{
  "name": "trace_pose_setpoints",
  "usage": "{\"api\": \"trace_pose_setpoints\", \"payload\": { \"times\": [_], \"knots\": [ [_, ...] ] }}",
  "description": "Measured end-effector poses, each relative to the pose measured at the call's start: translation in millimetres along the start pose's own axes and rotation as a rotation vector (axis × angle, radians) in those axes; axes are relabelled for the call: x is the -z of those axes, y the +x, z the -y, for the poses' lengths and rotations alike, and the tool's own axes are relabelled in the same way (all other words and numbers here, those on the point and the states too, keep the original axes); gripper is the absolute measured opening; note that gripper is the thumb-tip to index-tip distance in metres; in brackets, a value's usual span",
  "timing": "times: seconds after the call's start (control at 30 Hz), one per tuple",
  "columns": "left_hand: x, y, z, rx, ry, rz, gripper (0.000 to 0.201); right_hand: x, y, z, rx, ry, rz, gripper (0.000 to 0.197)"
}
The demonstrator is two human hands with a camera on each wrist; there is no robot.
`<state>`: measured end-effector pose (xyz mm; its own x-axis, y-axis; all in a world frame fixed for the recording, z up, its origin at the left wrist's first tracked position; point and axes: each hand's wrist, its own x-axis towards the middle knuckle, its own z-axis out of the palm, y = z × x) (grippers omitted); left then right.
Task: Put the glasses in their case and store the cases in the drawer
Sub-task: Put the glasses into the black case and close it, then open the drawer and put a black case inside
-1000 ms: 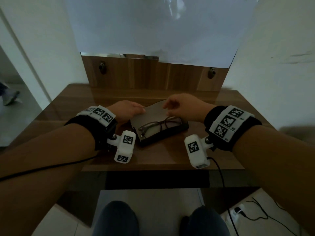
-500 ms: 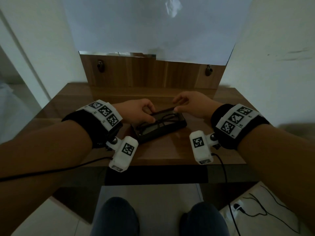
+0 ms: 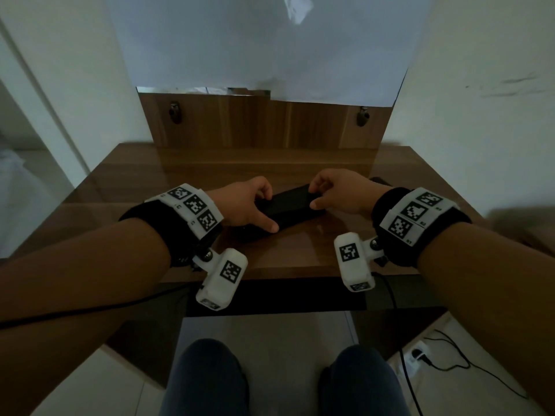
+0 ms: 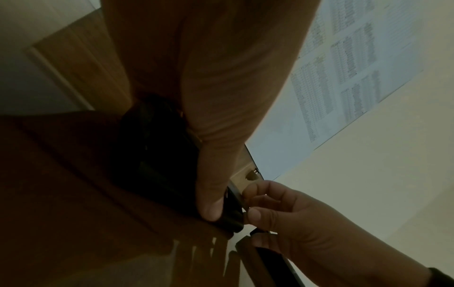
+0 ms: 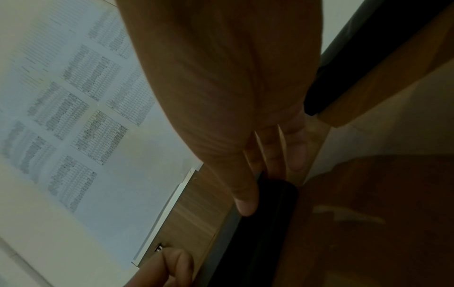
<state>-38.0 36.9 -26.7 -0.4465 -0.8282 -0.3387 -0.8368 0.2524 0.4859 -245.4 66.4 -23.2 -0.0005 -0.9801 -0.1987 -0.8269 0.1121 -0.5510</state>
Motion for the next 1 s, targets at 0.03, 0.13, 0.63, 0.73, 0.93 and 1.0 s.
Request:
{"api": "trace_pose_setpoints", "payload": {
  "times": [0.03,0.13,0.63,0.73,0.93,1.0],
  "knots": [
    [-1,-1,0,-0.005,0.005,-0.003,0.06,-2,-1,-1,0.001,0.003,-0.006,0.027],
    [-5,-2,-1,-0.017,0.018,-0.01,0.061,-5,-3,-3,0.0,0.011,-0.012,0.027],
    [-16,-3,2,-0.031,0.001,-0.1,0.048,-15,-19,-10,-0.055,0.24,-0.069,0.03],
    [-19,-9,0,-0.028,-0.013,-0.19,0.038,-19,-27,-13,-0.101,0.432,-0.146,0.022],
    [-28,-29,-7,-0.152,0.03,-0.338,0.019,-37,-57,-11,-0.193,0.952,-0.189,0.009],
    [-34,-36,-12,-0.216,0.005,-0.361,0.015,-44,-71,-8,-0.144,1.043,-0.112,0.011]
  ]
}}
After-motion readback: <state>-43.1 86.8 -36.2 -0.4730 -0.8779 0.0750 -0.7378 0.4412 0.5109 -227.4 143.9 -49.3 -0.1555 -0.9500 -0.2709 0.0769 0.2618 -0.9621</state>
